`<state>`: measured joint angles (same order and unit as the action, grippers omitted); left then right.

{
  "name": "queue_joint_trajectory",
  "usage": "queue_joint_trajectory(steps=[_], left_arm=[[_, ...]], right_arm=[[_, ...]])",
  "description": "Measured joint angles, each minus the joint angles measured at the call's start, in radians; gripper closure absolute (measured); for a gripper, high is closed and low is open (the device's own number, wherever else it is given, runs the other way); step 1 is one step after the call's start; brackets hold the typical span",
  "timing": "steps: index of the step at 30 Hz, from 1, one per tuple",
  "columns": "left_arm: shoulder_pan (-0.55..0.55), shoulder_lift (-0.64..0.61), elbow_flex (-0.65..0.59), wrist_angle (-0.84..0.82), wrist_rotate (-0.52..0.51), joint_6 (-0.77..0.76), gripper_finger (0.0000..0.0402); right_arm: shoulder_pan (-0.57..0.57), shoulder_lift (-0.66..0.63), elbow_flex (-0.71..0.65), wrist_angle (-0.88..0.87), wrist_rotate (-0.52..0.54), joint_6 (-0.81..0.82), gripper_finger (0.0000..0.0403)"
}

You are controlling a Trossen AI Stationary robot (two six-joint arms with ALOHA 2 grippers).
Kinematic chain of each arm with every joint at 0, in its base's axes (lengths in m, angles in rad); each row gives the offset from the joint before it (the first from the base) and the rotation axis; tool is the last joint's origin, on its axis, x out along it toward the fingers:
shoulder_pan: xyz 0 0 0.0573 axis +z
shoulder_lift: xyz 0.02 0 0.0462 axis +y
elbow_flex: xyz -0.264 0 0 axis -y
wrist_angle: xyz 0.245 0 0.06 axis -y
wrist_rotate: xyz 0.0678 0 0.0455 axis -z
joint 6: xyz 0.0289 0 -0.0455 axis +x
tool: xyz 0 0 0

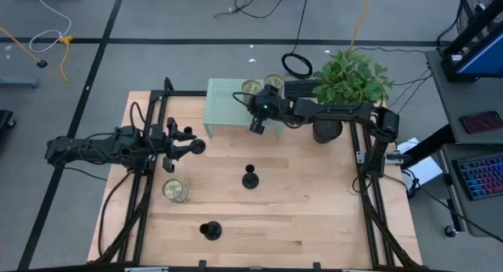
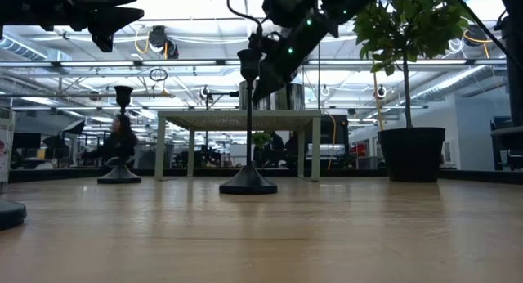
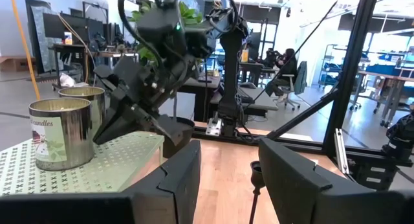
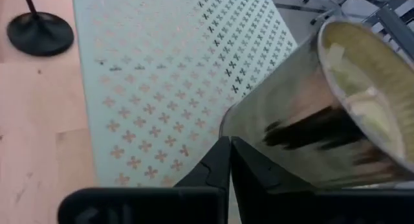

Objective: Pick & Place candle stick holders
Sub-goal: Put the right scented candle on the shelf

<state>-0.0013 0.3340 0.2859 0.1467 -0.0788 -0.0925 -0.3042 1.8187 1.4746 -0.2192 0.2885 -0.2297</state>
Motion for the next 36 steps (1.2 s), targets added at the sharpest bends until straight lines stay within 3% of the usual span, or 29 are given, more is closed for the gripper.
queue_joint_trajectory(steps=[20,25,36], left_arm=[[0.000,0.000,0.000,-0.001,0.000,0.004,0.0240],[0.000,0.000,0.000,-0.002,0.000,0.005,0.0240],[-0.001,0.000,0.000,-0.001,-0.001,0.006,0.0240]], right_arm=[[-0.030,0.000,-0.034,0.058,0.007,0.068,0.0402],[-0.030,0.000,-0.034,0.081,0.128,0.088,0.0402],[-0.030,0.000,-0.034,0.178,0.127,0.088,0.0402]])
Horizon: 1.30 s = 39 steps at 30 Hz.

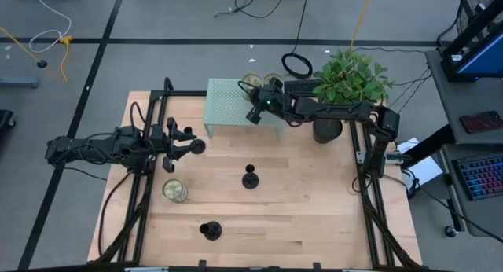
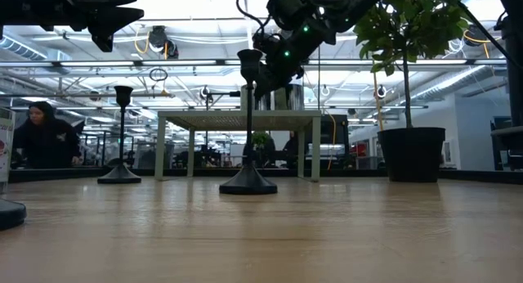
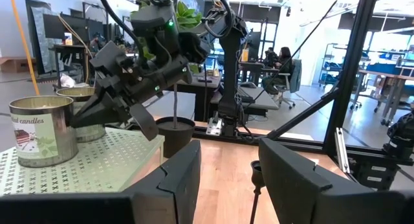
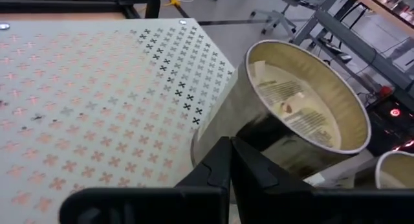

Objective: Pick & Place candle stick holders
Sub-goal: Put the right scented candle on the shelf, then put the scented candle on the shelf

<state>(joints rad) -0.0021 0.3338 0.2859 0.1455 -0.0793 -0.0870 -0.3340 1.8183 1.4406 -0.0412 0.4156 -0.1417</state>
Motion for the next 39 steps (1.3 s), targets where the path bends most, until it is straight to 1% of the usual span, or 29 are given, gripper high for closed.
queue_joint_trajectory(steps=[5,9,13,15,18,21,25,30,33,36,39], left_arm=[[0.000,0.000,0.000,0.000,0.000,0.002,0.0240],[0.000,0.000,0.000,0.000,0.014,-0.001,0.0241],[-0.016,0.000,0.000,0.004,0.085,0.027,0.0241],[-0.034,0.010,0.000,0.023,0.084,0.041,0.0241],[-0.060,0.035,0.004,0.042,0.077,0.044,0.0241],[-0.087,0.085,0.063,-0.008,0.057,0.053,0.0241],[-0.127,0.191,0.171,-0.136,0.001,0.045,0.0241],[-0.167,0.328,0.352,-0.376,-0.019,-0.104,0.0241],[-0.191,0.402,0.446,-0.529,-0.022,-0.169,0.0241],[-0.211,0.456,0.514,-0.624,-0.027,-0.248,0.0241],[-0.218,0.499,0.556,-0.725,-0.047,-0.418,0.0241]], right_arm=[[0.004,0.000,0.000,0.009,0.000,-0.009,0.0402],[0.029,-0.008,0.000,0.002,0.001,-0.021,0.0402],[0.079,-0.046,0.002,-0.011,0.002,-0.044,0.0402],[0.109,-0.079,0.001,-0.052,0.001,-0.042,0.0402],[0.163,-0.118,0.001,-0.053,0.002,-0.038,0.0402],[0.218,-0.162,0.000,-0.085,0.001,-0.037,0.0402],[0.287,-0.195,0.002,-0.129,0.001,-0.028,0.0402],[0.362,-0.198,-0.005,-0.216,0.000,0.054,0.0401],[0.398,-0.200,-0.065,-0.203,0.000,0.077,0.0402],[0.427,-0.197,-0.170,-0.128,0.003,0.078,0.0402],[0.442,-0.197,-0.281,0.044,0.003,0.071,0.0402]])
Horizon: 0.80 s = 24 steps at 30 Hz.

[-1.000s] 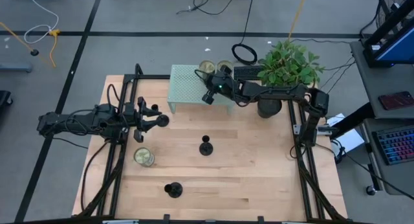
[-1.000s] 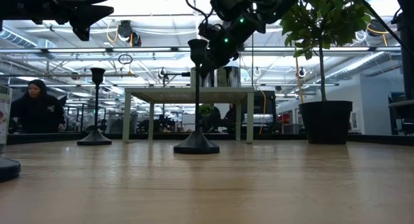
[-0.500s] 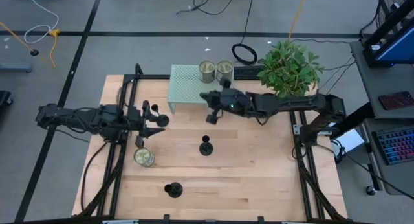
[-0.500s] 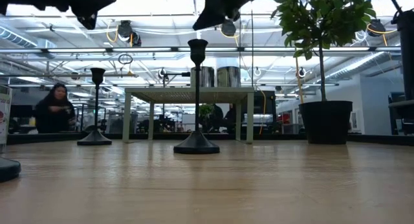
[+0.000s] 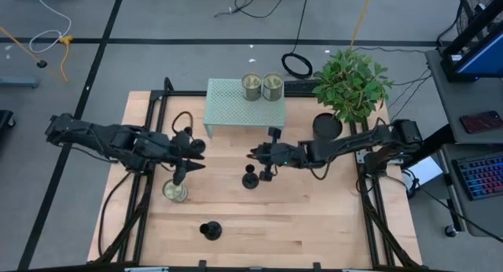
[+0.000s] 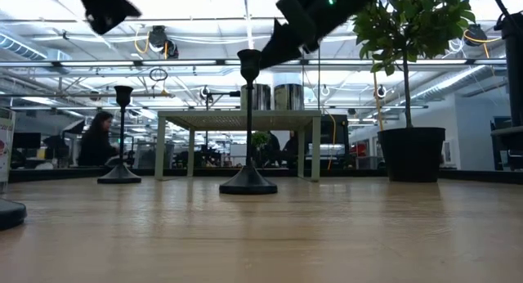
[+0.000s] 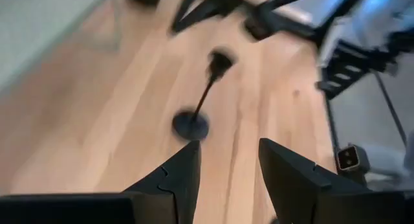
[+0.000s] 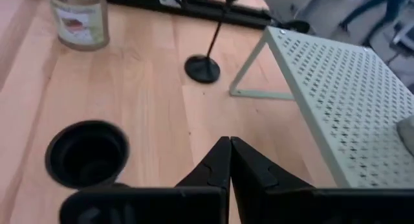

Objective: Pick & Place candle stick holders
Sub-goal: Put the scented candle on the shelf

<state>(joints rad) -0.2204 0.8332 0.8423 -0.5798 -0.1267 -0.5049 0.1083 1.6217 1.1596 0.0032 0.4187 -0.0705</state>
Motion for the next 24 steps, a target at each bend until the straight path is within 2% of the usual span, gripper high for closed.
queue_joint_trajectory(steps=[6,9,12,17,24], left_arm=[[-0.018,0.065,0.019,-0.263,0.009,-0.283,0.0241],[-0.017,0.097,0.019,-0.395,0.060,-0.496,0.0241],[-0.018,0.129,0.019,-0.476,0.137,-0.622,0.0241],[-0.025,0.188,0.019,-0.464,0.216,-0.739,0.0241],[-0.074,0.284,0.019,-0.464,0.320,-0.962,0.0241]], right_arm=[[-0.004,-0.001,-0.183,0.306,0.000,-0.097,0.0402],[-0.013,-0.001,-0.249,0.445,0.000,-0.127,0.0401],[-0.023,-0.001,-0.299,0.549,0.000,-0.171,0.0402],[-0.040,-0.001,-0.360,0.645,0.000,-0.260,0.0402],[-0.075,-0.001,-0.368,0.721,0.000,-0.359,0.0401]])
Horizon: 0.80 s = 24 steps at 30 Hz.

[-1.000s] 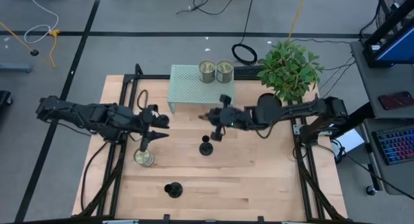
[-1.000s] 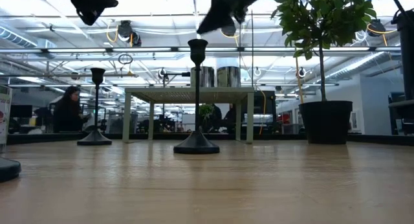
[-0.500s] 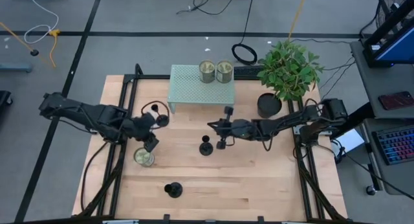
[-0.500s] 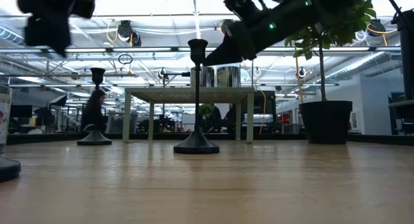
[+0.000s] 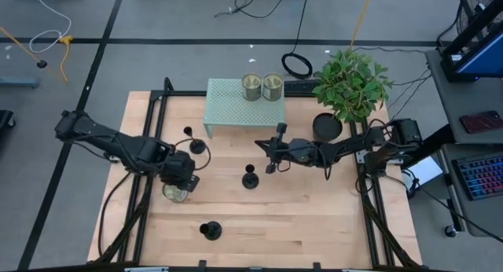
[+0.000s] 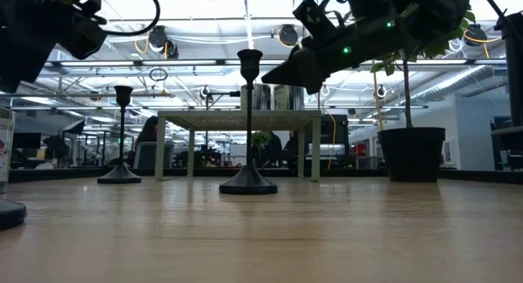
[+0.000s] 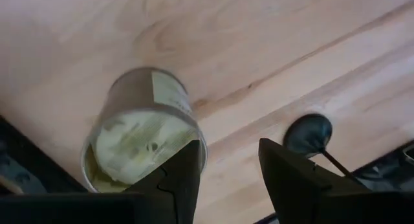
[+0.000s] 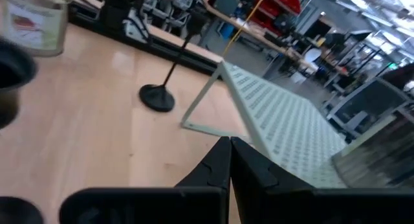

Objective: Pick & Place candle stick holders
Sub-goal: Put the scented candle on the shelf

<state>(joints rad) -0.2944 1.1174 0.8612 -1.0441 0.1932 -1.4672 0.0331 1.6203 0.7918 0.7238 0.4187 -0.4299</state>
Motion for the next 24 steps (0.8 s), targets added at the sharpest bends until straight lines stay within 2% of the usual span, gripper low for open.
queue_joint_trajectory(steps=[8,15,17,20,24], left_arm=[[-0.052,0.102,0.000,-0.002,-0.036,-0.120,0.0241],[-0.055,0.181,-0.001,-0.010,-0.048,-0.131,0.0241],[-0.055,0.197,-0.001,-0.011,-0.047,-0.090,0.0243],[-0.054,0.205,-0.001,-0.013,-0.045,-0.008,0.0265],[-0.043,0.205,-0.001,-0.012,-0.040,0.046,0.0331]], right_arm=[[-0.035,0.000,0.000,0.006,0.000,-0.028,0.0401],[-0.046,0.000,0.000,0.006,0.000,-0.005,0.0402],[-0.046,0.000,0.000,0.006,0.000,-0.003,0.0401],[-0.046,0.000,0.000,0.005,0.000,-0.002,0.0402],[-0.045,0.000,0.000,-0.002,0.000,0.008,0.0402]])
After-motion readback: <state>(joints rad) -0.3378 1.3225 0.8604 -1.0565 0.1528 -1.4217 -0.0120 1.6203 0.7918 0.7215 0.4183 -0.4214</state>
